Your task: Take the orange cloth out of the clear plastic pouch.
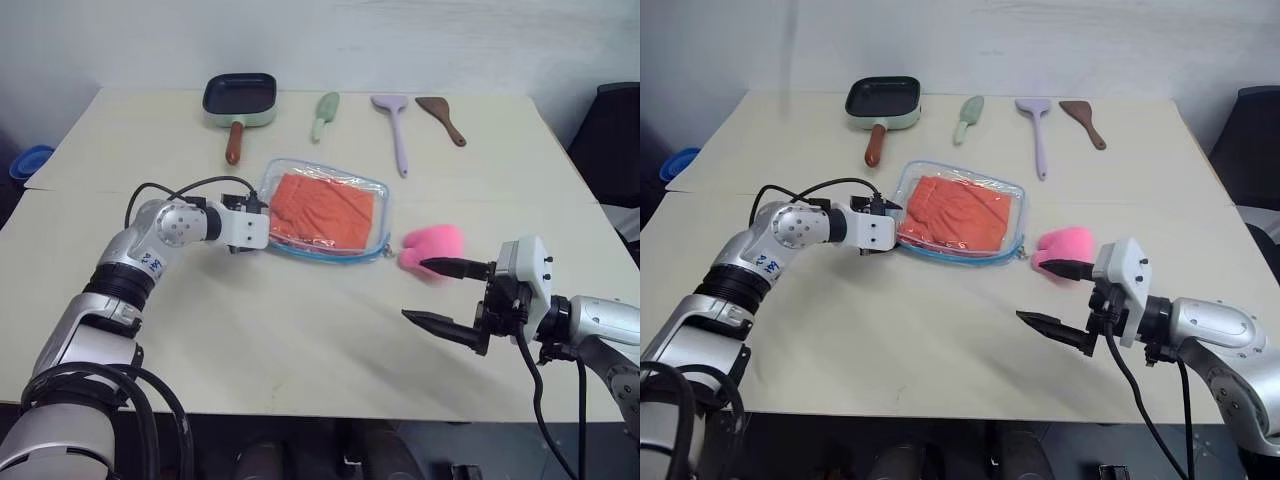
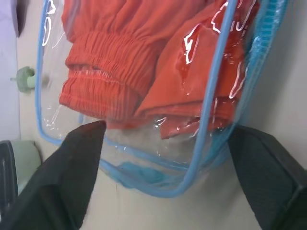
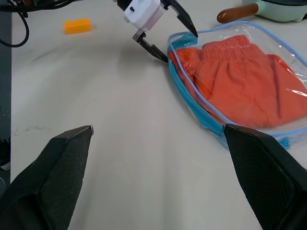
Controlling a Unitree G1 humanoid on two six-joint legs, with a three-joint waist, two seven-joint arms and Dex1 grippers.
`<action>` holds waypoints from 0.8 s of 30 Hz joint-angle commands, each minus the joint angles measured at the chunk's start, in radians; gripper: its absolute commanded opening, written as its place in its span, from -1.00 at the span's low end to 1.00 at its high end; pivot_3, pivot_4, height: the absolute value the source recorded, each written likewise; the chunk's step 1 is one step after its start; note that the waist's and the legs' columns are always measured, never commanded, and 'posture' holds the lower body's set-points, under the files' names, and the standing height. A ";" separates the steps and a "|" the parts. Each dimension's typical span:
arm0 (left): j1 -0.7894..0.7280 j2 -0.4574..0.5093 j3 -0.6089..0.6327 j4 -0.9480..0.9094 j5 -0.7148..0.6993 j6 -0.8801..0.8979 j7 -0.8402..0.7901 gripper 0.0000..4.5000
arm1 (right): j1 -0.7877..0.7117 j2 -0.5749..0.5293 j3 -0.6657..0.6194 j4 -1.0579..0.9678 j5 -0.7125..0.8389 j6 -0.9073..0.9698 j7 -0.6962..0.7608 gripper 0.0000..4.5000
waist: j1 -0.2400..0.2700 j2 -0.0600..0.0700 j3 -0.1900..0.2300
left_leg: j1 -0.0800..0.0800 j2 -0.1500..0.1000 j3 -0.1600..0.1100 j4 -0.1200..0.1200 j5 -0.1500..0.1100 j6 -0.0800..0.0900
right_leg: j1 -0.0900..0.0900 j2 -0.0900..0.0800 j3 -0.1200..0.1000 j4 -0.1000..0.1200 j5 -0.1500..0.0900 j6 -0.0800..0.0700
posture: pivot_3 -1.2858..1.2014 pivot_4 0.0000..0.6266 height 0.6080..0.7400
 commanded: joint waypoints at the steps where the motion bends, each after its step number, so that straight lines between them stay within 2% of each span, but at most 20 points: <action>1: -0.009 -0.007 0.007 0.003 0.003 -0.025 -0.017 0.17 | -0.009 0.003 -0.016 -0.030 0.018 -0.006 -0.004 1.00 | 0.002 0.000 0.000 | 0.000 0.000 0.000 0.000 0.000 0.000 | 0.000 0.000 0.000 0.000 0.000 0.000 | 0.03 -0.52 1.00; 9: 0.103 0.008 0.059 -0.144 -0.075 0.019 -0.113 -0.97 | -0.009 -0.007 -0.012 -0.029 0.021 -0.007 0.013 1.00 | 0.010 0.000 0.000 | 0.000 0.000 0.000 0.000 0.000 0.000 | 0.000 0.000 0.000 0.001 0.000 0.000 | 0.03 -0.52 1.00; 16: 0.271 0.057 0.156 -0.479 -0.163 0.206 -0.191 -0.99 | -0.021 -0.011 -0.004 -0.019 0.023 -0.005 0.031 1.00 | 0.011 0.000 0.000 | 0.000 0.000 0.000 0.000 0.000 0.000 | 0.000 0.000 0.000 0.001 0.000 0.000 | 0.03 -0.52 1.00; 22: 0.519 0.164 0.276 -0.937 -0.240 0.474 -0.272 -0.99 | 0.004 -0.034 -0.010 -0.014 0.012 -0.013 0.079 1.00 | 0.001 0.000 0.000 | 0.001 0.001 -0.001 0.000 0.000 0.000 | 0.000 0.000 0.000 0.001 0.000 0.000 | 0.03 -0.52 1.00; 24: 0.594 0.186 0.289 -1.052 -0.221 0.550 -0.279 -0.99 | 0.009 -0.038 -0.013 -0.002 0.002 -0.018 0.086 1.00 | 0.000 0.000 0.000 | 0.000 0.001 -0.001 0.000 0.000 0.000 | 0.000 0.000 0.000 0.001 0.000 0.000 | 0.03 -0.52 1.00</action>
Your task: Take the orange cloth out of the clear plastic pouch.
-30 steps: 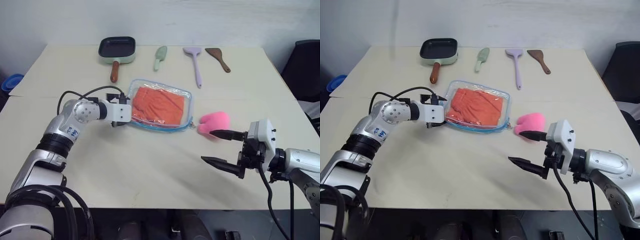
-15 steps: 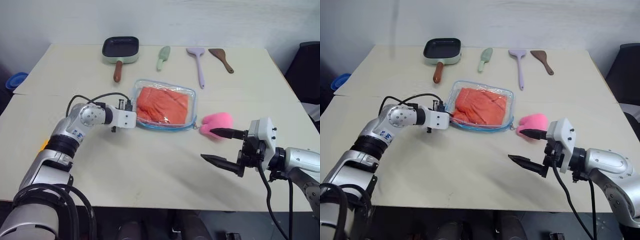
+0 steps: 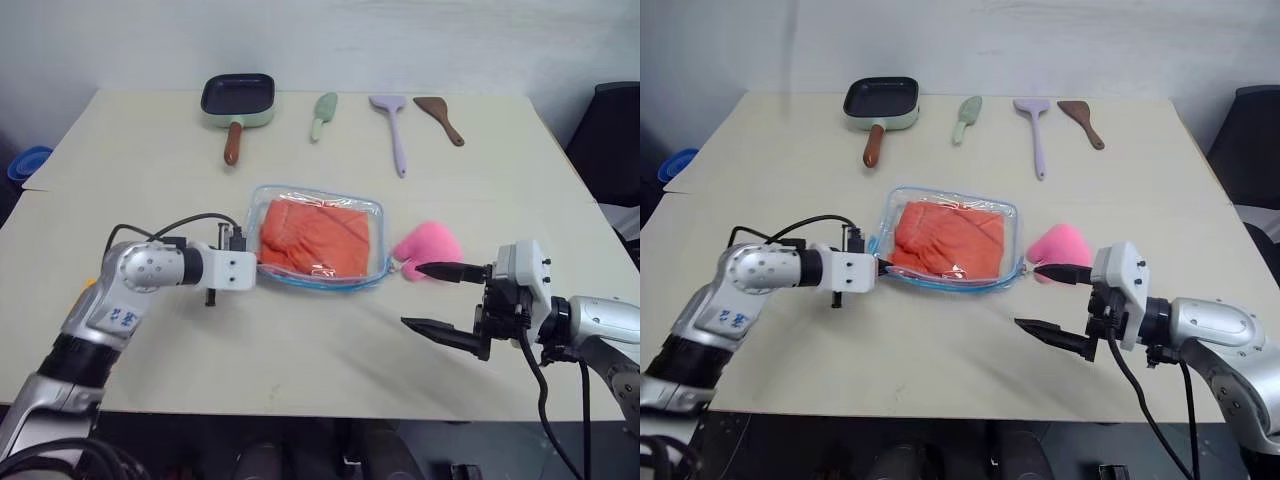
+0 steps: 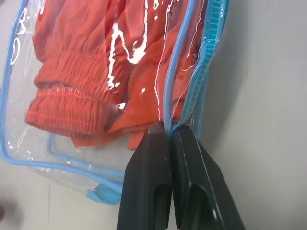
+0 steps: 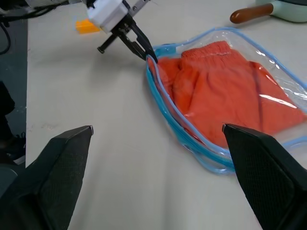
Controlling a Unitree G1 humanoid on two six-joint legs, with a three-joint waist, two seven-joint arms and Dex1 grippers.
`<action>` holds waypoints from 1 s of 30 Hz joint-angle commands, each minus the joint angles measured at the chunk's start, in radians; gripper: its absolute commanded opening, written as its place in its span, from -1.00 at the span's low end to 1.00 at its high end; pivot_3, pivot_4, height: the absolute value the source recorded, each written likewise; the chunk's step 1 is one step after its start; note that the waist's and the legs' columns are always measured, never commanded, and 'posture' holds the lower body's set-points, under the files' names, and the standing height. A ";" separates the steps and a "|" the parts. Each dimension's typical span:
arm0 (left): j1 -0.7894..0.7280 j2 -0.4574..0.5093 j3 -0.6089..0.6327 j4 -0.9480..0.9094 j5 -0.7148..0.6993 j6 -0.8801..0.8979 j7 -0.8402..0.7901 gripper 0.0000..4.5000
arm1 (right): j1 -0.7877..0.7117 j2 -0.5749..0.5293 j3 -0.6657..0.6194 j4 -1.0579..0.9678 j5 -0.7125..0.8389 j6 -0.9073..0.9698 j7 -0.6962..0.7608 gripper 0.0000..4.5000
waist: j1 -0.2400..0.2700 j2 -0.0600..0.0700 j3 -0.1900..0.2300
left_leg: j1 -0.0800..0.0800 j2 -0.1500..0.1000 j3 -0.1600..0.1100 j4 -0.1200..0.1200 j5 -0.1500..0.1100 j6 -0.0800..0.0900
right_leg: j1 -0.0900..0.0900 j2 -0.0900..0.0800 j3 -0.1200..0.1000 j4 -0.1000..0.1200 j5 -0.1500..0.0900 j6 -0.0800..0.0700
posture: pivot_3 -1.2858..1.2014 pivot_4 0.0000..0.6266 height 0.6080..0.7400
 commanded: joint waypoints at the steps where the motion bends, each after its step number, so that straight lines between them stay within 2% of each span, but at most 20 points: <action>1: 0.086 0.029 0.041 -0.212 -0.004 0.133 -0.018 -0.99 | 0.003 -0.020 -0.019 0.001 -0.015 -0.021 0.020 1.00 | -0.001 0.000 0.000 | 0.000 0.000 0.000 0.000 0.000 0.000 | 0.000 0.000 0.000 0.000 0.000 0.000 | 0.03 -0.52 1.00; 5: 0.140 0.024 0.047 -0.279 0.009 0.205 0.002 -0.99 | -0.004 -0.017 0.000 0.023 -0.053 -0.032 0.025 1.00 | 0.002 0.000 0.000 | 0.001 0.000 0.000 0.000 0.000 0.000 | 0.001 0.000 0.000 0.000 0.000 0.000 | 0.03 -0.52 1.00; 13: 0.166 -0.020 0.023 -0.245 0.056 0.245 0.087 -0.99 | -0.021 -0.009 0.033 0.064 -0.128 -0.062 0.026 1.00 | 0.001 0.000 0.000 | 0.001 0.000 0.000 0.000 0.000 0.000 | 0.001 0.001 0.000 -0.001 0.000 0.000 | 0.03 -0.52 1.00; 16: 0.184 -0.040 0.040 -0.271 0.030 0.280 0.088 -0.70 | -0.024 -0.001 0.032 0.083 -0.146 -0.063 0.011 1.00 | 0.001 0.000 0.000 | 0.001 0.000 0.000 0.000 0.000 0.000 | 0.001 0.001 0.000 -0.001 0.000 0.000 | 0.03 -0.52 1.00; 19: 0.214 -0.051 0.082 -0.310 -0.008 0.330 0.092 -0.31 | -0.037 0.026 0.017 0.103 -0.154 -0.043 -0.044 1.00 | -0.005 0.000 0.000 | 0.001 0.000 0.000 0.000 0.000 0.000 | 0.001 0.001 0.000 -0.001 0.000 0.000 | 0.03 -0.52 1.00; 21: 0.236 -0.061 0.129 -0.341 -0.074 0.380 0.078 -0.05 | -0.050 0.050 0.005 0.115 -0.150 -0.015 -0.096 1.00 | -0.007 0.000 0.000 | 0.001 0.000 0.000 0.000 0.000 0.000 | 0.001 0.000 0.000 -0.001 0.000 0.000 | 0.03 -0.52 1.00; 27: 0.284 -0.095 0.376 -0.439 -0.474 0.613 -0.029 -0.05 | -0.103 0.131 -0.021 0.188 -0.134 0.088 -0.261 1.00 | -0.010 0.000 0.000 | 0.001 0.000 0.000 -0.001 0.000 0.000 | 0.001 0.001 0.000 0.000 0.000 -0.001 | 0.03 -0.52 1.00; 30: 0.284 -0.069 0.464 -0.464 -0.653 0.750 -0.072 -0.05 | -0.141 0.187 -0.024 0.251 -0.122 0.140 -0.330 1.00 | -0.010 0.000 0.000 | 0.001 0.000 0.000 0.000 0.000 0.000 | 0.001 0.001 0.000 0.000 0.000 -0.001 | 0.03 -0.52 1.00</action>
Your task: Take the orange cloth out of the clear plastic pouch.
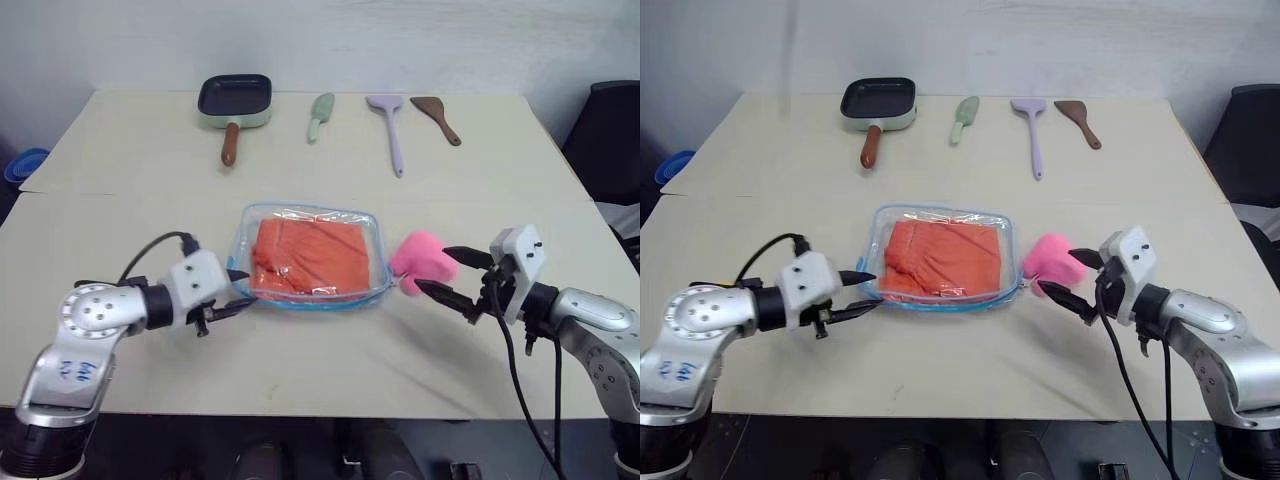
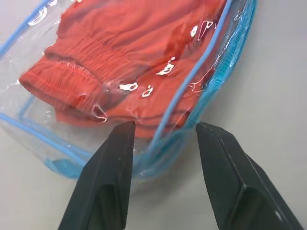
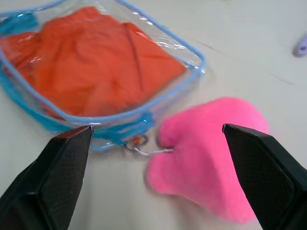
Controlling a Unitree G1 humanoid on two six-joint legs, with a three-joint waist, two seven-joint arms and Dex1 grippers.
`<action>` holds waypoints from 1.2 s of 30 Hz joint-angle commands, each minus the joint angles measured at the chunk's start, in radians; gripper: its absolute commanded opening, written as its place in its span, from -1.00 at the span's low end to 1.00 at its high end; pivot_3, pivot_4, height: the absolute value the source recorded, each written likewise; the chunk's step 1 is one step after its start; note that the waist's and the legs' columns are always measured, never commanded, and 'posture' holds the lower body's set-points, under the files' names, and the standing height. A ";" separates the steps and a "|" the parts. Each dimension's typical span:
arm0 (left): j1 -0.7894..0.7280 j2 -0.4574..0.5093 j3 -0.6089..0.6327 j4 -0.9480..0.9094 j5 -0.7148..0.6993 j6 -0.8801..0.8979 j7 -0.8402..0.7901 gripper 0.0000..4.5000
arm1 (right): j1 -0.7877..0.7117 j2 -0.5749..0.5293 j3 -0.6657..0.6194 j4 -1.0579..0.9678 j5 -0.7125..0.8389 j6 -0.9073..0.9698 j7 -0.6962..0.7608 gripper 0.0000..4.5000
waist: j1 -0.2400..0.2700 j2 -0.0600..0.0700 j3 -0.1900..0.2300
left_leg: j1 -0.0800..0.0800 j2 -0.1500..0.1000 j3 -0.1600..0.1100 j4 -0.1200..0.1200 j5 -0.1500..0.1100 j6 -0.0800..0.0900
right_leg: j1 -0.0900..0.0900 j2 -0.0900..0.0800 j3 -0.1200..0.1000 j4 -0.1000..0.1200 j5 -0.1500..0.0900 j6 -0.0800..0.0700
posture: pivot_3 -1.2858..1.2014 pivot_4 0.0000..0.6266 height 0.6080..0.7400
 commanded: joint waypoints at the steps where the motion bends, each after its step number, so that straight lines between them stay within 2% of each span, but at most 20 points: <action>1: -0.002 0.040 0.105 -0.056 -0.211 0.135 -0.058 -0.05 | -0.039 0.045 -0.028 0.066 0.015 0.049 -0.073 1.00 | 0.000 0.000 0.000 | 0.000 0.000 0.000 0.000 0.000 0.000 | 0.000 0.000 0.000 0.000 0.000 0.000 | 0.03 -0.52 1.00; 4: -0.009 0.086 0.138 -0.062 -0.327 0.192 -0.101 -0.05 | -0.065 0.074 -0.009 0.133 -0.005 0.057 -0.090 1.00 | -0.001 0.001 0.000 | 0.000 0.000 0.000 0.000 0.000 0.000 | 0.000 0.000 0.000 -0.001 0.000 0.000 | 0.03 -0.52 1.00; 8: -0.016 0.133 0.133 -0.044 -0.357 0.186 -0.094 -0.05 | -0.089 0.098 0.007 0.200 -0.027 0.057 -0.101 1.00 | -0.002 0.001 0.000 | 0.000 0.000 0.000 0.000 0.000 0.000 | 0.000 0.000 0.000 -0.001 0.000 0.000 | 0.03 -0.52 1.00; 9: -0.023 0.139 0.128 -0.034 -0.359 0.177 -0.092 -0.04 | -0.091 0.103 0.011 0.210 -0.032 0.052 -0.098 0.84 | -0.002 0.001 0.000 | 0.000 0.000 0.000 0.000 0.000 0.000 | 0.000 0.000 0.000 -0.001 0.000 0.000 | 0.03 -0.52 1.00; 10: -0.035 0.139 0.120 -0.023 -0.353 0.165 -0.084 -0.04 | -0.088 0.108 0.011 0.209 -0.029 0.049 -0.092 0.76 | -0.002 0.001 0.000 | 0.000 0.000 0.000 0.000 0.000 0.000 | 0.000 0.000 0.000 -0.001 0.000 0.000 | 0.03 -0.52 1.00; 17: -0.064 0.142 0.066 0.024 -0.323 0.104 -0.062 -0.04 | -0.043 0.108 -0.030 0.130 0.002 0.037 -0.064 -0.31 | -0.004 0.001 0.000 | 0.000 0.000 0.000 -0.001 0.000 0.000 | 0.000 0.001 0.000 -0.001 0.000 0.000 | 0.03 -0.52 1.00; 19: -0.070 0.143 0.054 0.034 -0.321 0.093 -0.057 -0.04 | -0.033 0.101 -0.043 0.107 0.004 0.028 -0.062 -0.56 | -0.003 0.001 0.000 | 0.000 0.000 0.000 -0.001 0.000 0.000 | 0.000 0.001 0.000 -0.001 0.000 0.000 | 0.03 -0.52 1.00; 20: -0.078 0.140 0.044 0.040 -0.319 0.090 -0.051 -0.04 | -0.009 0.083 -0.040 0.072 -0.015 -0.011 -0.037 -0.73 | -0.002 0.001 0.000 | 0.000 0.000 0.000 -0.001 0.000 0.000 | 0.000 0.001 0.000 -0.001 0.000 0.000 | 0.03 -0.52 1.00; 22: -0.092 0.137 0.027 0.051 -0.316 0.082 -0.043 -0.04 | 0.029 0.062 -0.039 0.012 -0.045 -0.086 0.006 -0.96 | 0.000 0.002 0.000 | 0.000 0.000 0.000 -0.001 0.000 0.000 | 0.000 0.001 0.000 -0.002 0.000 0.000 | 0.03 -0.52 1.00; 36: -0.205 0.099 -0.138 0.112 -0.268 0.037 -0.005 -0.04 | 0.121 -0.066 0.006 -0.110 -0.201 -0.492 0.264 -0.96 | 0.000 0.002 0.001 | 0.000 0.000 0.000 -0.001 0.000 -0.001 | 0.000 0.001 0.000 -0.002 0.000 0.000 | 0.03 -0.52 1.00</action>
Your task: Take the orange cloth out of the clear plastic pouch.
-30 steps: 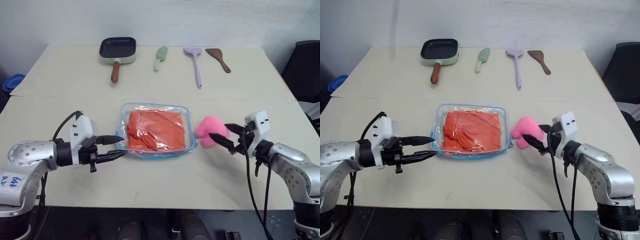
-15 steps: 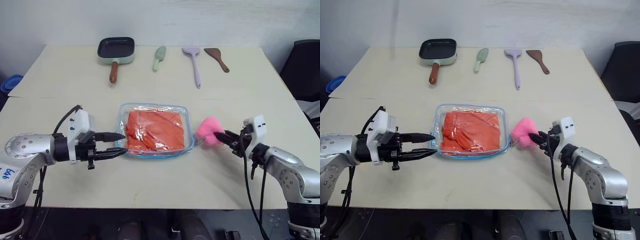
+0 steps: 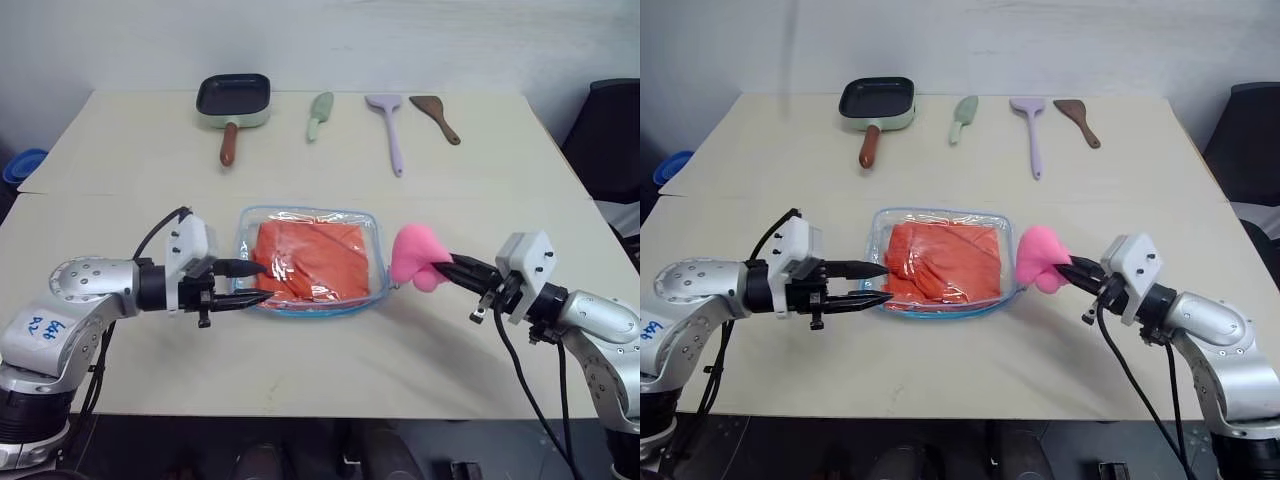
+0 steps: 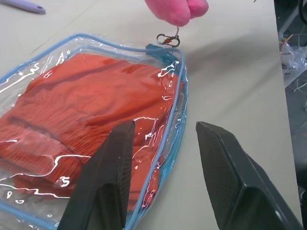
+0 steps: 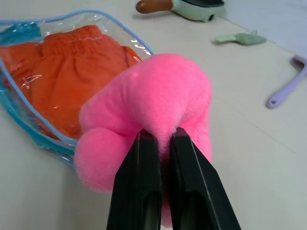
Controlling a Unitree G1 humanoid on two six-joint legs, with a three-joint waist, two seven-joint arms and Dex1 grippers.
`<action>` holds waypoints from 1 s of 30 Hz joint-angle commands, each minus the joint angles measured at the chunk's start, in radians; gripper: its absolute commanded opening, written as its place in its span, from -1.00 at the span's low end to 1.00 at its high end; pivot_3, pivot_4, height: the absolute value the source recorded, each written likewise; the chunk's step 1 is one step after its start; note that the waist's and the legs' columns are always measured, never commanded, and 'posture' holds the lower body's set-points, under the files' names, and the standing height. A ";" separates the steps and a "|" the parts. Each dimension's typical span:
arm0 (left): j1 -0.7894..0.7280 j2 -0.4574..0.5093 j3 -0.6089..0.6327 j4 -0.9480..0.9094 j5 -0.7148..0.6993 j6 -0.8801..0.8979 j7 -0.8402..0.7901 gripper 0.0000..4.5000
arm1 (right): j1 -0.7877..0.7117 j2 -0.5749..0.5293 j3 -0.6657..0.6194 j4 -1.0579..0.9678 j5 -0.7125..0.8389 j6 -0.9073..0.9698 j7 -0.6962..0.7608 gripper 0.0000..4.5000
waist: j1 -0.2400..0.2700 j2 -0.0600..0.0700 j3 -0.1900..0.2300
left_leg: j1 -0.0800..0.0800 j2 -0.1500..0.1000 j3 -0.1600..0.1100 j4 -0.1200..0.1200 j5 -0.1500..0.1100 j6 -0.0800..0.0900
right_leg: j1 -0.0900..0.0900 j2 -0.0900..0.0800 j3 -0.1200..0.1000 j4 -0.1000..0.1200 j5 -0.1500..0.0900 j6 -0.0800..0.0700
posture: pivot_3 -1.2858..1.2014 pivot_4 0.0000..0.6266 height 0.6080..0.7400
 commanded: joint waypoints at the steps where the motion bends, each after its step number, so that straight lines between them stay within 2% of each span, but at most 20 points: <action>1: -0.031 -0.008 -0.019 0.009 0.015 -0.020 0.006 -0.04 | 0.032 -0.035 0.004 -0.082 -0.006 -0.104 0.086 -0.96 | 0.000 0.000 0.000 | 0.000 0.000 0.000 0.000 0.000 0.000 | 0.000 0.000 0.000 0.000 0.000 0.000 | 0.03 -0.52 1.00; 9: -0.067 -0.043 -0.103 0.020 0.042 -0.031 0.001 -0.04 | 0.114 -0.113 0.159 -0.071 -0.203 -0.450 0.258 -0.96 | 0.000 0.000 0.000 | 0.000 0.000 0.000 0.000 0.000 0.000 | 0.000 0.000 0.000 0.000 0.000 0.000 | 0.03 -0.52 1.00; 13: -0.081 -0.059 -0.158 0.035 0.070 -0.054 -0.018 -0.04 | 0.071 -0.098 0.288 0.046 -0.393 -0.626 0.231 -0.96 | -0.001 0.000 0.000 | 0.001 0.000 0.000 0.001 0.000 0.000 | 0.000 0.000 0.000 0.001 0.000 0.000 | 0.03 -0.52 1.00; 18: -0.096 -0.074 -0.191 0.038 0.089 -0.070 -0.030 -0.04 | -0.002 -0.070 0.369 0.182 -0.560 -0.795 0.143 -0.96 | -0.002 -0.001 0.000 | 0.001 0.000 0.000 0.002 0.000 0.000 | 0.000 0.000 0.000 0.001 0.000 0.000 | 0.03 -0.52 1.00; 20: -0.094 -0.074 -0.191 0.038 0.090 -0.075 -0.031 -0.04 | -0.026 -0.059 0.374 0.209 -0.610 -0.832 0.097 -0.96 | -0.003 -0.001 0.000 | 0.001 0.000 0.000 0.002 0.000 0.000 | 0.000 0.000 0.001 0.002 0.000 0.000 | 0.03 -0.52 1.00; 26: -0.085 -0.088 -0.188 0.047 0.099 -0.088 -0.023 -0.04 | -0.136 0.015 0.430 0.276 -0.680 -0.790 0.024 -0.96 | -0.008 -0.001 0.000 | 0.003 0.000 0.001 0.003 0.001 -0.001 | 0.000 0.000 0.002 0.005 0.000 -0.001 | 0.03 -0.52 1.00; 30: -0.077 -0.098 -0.194 0.047 0.091 -0.069 -0.023 -0.04 | -0.172 0.009 0.459 0.294 -0.667 -0.784 0.042 -0.96 | -0.008 -0.001 0.000 | 0.003 0.001 0.001 0.003 0.001 -0.001 | 0.000 0.001 0.002 0.006 0.000 -0.002 | 0.03 -0.52 1.00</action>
